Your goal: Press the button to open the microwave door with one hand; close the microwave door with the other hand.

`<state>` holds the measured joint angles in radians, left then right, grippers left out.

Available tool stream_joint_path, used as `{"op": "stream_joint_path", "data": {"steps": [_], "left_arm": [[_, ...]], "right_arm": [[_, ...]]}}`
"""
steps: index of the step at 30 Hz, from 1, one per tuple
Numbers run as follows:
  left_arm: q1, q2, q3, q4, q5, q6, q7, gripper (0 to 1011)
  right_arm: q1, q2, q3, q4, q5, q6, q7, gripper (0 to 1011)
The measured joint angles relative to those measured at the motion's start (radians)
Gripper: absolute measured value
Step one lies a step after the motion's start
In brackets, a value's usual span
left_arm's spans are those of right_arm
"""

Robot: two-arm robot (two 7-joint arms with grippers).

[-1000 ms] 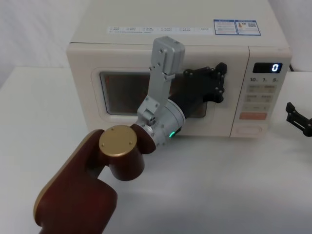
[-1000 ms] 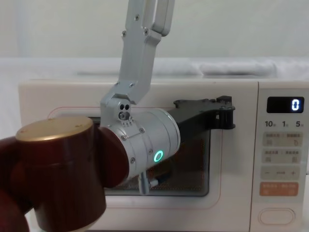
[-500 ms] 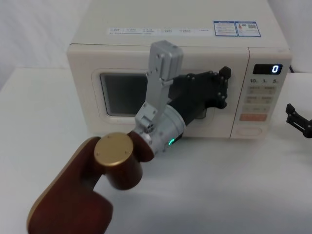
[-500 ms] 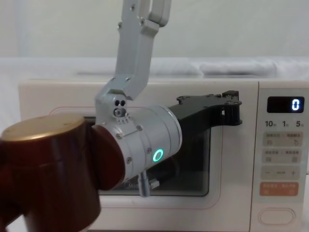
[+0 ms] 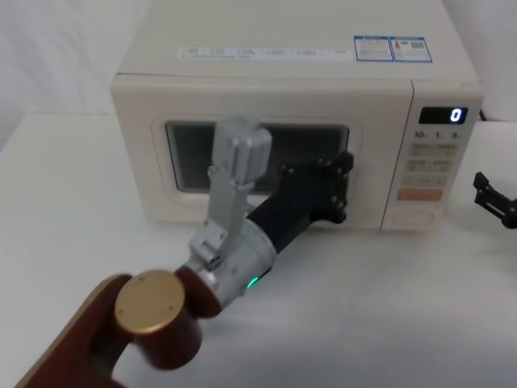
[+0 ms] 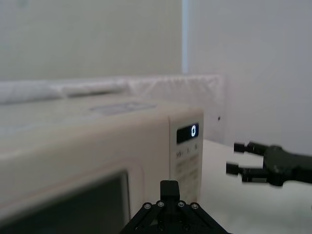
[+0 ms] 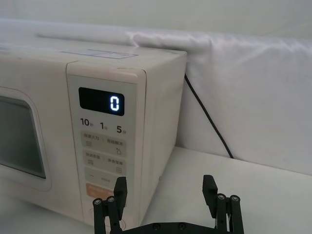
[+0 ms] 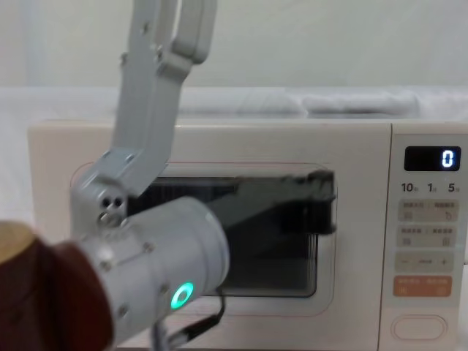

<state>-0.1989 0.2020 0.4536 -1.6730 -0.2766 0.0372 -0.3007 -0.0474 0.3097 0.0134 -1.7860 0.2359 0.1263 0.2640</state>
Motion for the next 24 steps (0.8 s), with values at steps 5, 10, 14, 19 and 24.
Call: {"op": "stream_joint_path", "data": {"steps": [5, 10, 14, 19, 24], "left_arm": [[0.06, 0.022, -0.021, -0.036, 0.013, -0.004, 0.024, 0], [0.129, 0.029, -0.063, -0.071, 0.027, -0.022, 0.067, 0], [0.177, 0.028, -0.101, -0.095, 0.043, -0.039, 0.106, 0], [0.243, 0.018, -0.164, -0.123, 0.066, -0.063, 0.17, 0], [0.304, 0.007, -0.233, -0.152, 0.084, -0.084, 0.231, 0]], "right_arm": [[0.0, 0.0, 0.0, 0.0, 0.0, 0.0, 0.0, 1002], [0.0, 0.0, 0.0, 0.0, 0.0, 0.0, 0.0, 1002], [0.0, 0.0, 0.0, 0.0, 0.0, 0.0, 0.0, 1002], [0.0, 0.0, 0.0, 0.0, 0.0, 0.0, 0.0, 1002], [0.0, 0.0, 0.0, 0.0, 0.0, 0.0, 0.0, 1002]]}}
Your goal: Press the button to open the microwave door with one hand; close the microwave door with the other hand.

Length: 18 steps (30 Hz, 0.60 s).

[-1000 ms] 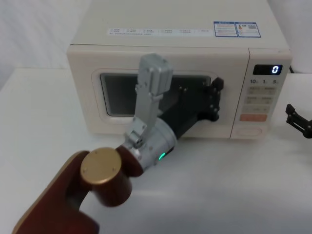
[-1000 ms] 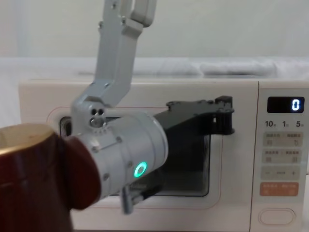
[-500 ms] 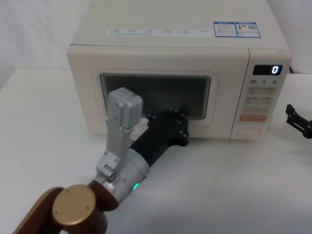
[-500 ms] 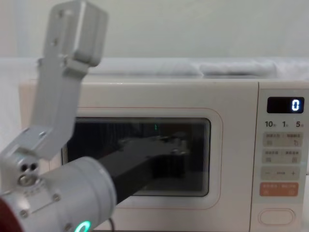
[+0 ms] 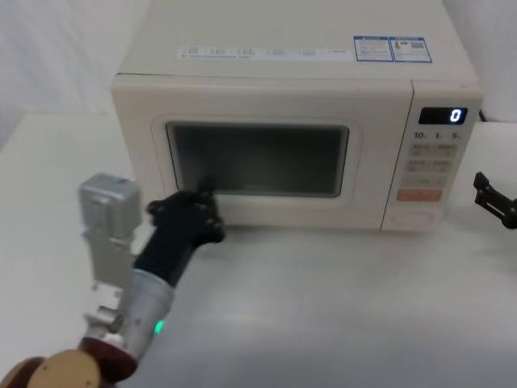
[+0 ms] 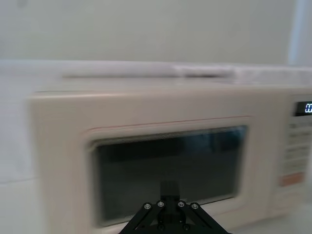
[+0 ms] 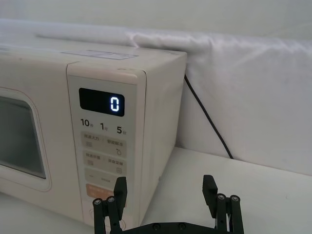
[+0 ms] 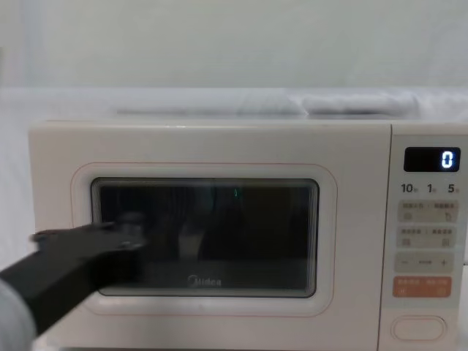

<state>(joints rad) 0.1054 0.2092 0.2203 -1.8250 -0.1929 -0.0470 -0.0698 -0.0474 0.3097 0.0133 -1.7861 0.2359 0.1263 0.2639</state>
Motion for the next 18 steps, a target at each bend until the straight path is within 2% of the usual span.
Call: {"op": "stream_joint_path", "data": {"steps": [3, 9, 18], "left_arm": [[0.024, -0.005, -0.03, -0.012, 0.006, -0.009, 0.022, 0], [0.076, -0.022, -0.118, -0.027, 0.01, -0.028, 0.071, 0], [0.093, -0.057, -0.18, 0.006, 0.023, -0.039, 0.112, 0]], "right_arm": [[0.0, 0.0, 0.0, 0.0, 0.0, 0.0, 0.0, 1002], [0.0, 0.0, 0.0, 0.0, 0.0, 0.0, 0.0, 1002], [0.0, 0.0, 0.0, 0.0, 0.0, 0.0, 0.0, 1002]]}}
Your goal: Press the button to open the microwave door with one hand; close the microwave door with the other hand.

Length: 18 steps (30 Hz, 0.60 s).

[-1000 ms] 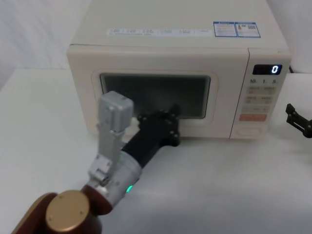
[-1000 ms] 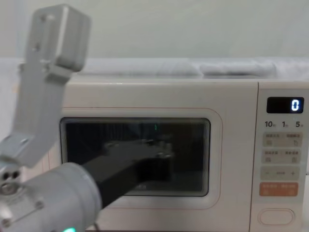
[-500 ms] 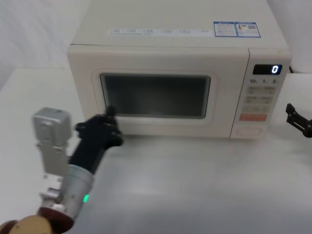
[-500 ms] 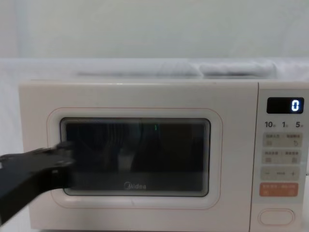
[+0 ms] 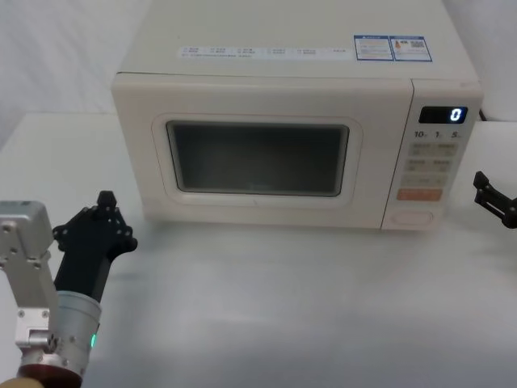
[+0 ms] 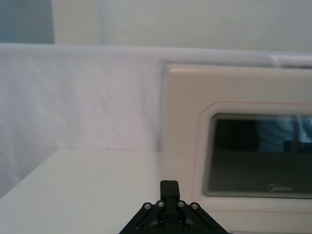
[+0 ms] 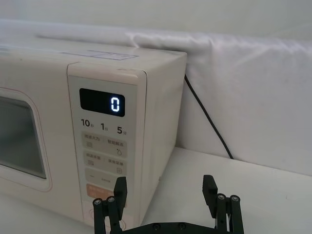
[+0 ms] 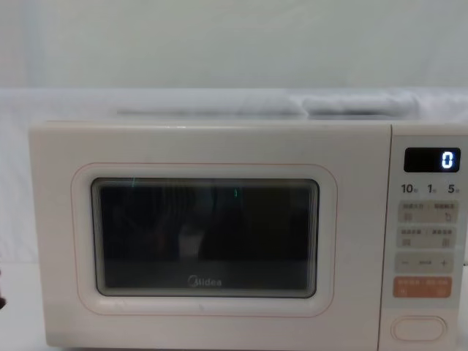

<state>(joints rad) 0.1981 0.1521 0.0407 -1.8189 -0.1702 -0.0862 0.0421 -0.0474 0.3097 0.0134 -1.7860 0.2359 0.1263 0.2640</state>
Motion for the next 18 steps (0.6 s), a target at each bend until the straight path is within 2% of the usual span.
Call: {"op": "stream_joint_path", "data": {"steps": [11, 18], "left_arm": [[-0.009, -0.03, -0.033, 0.061, 0.004, -0.007, -0.008, 0], [-0.013, -0.045, -0.043, 0.083, 0.03, 0.005, -0.001, 0]], "right_arm": [[0.0, 0.0, 0.0, 0.0, 0.0, 0.0, 0.0, 1002], [0.0, 0.0, 0.0, 0.0, 0.0, 0.0, 0.0, 1002]]}}
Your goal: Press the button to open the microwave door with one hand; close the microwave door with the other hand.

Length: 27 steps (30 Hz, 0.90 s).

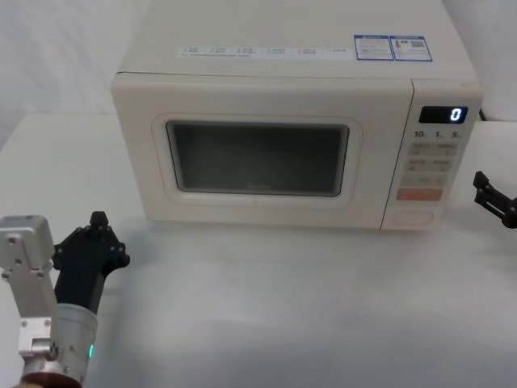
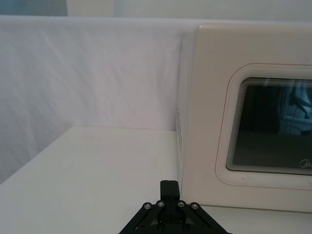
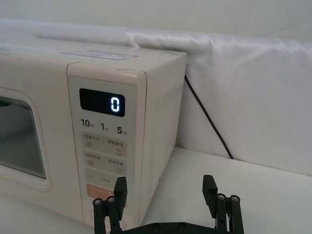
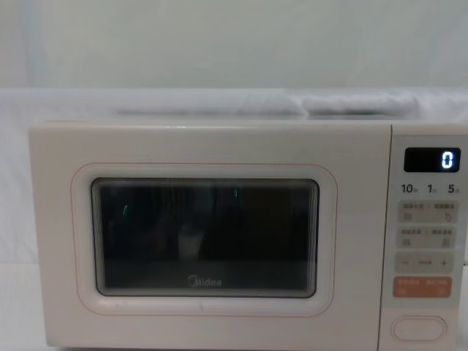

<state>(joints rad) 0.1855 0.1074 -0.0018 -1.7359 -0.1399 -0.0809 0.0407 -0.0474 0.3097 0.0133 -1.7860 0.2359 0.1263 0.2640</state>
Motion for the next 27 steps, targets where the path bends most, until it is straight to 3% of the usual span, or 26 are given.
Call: {"op": "stream_joint_path", "data": {"steps": [11, 27], "left_arm": [[0.001, 0.003, 0.001, -0.003, -0.005, -0.001, -0.001, 15], [0.002, 0.005, 0.002, -0.006, -0.01, -0.003, -0.004, 484]], "right_arm": [[0.0, 0.0, 0.0, 0.0, 0.0, 0.0, 0.0, 1002], [0.0, 0.0, 0.0, 0.0, 0.0, 0.0, 0.0, 1002]]}}
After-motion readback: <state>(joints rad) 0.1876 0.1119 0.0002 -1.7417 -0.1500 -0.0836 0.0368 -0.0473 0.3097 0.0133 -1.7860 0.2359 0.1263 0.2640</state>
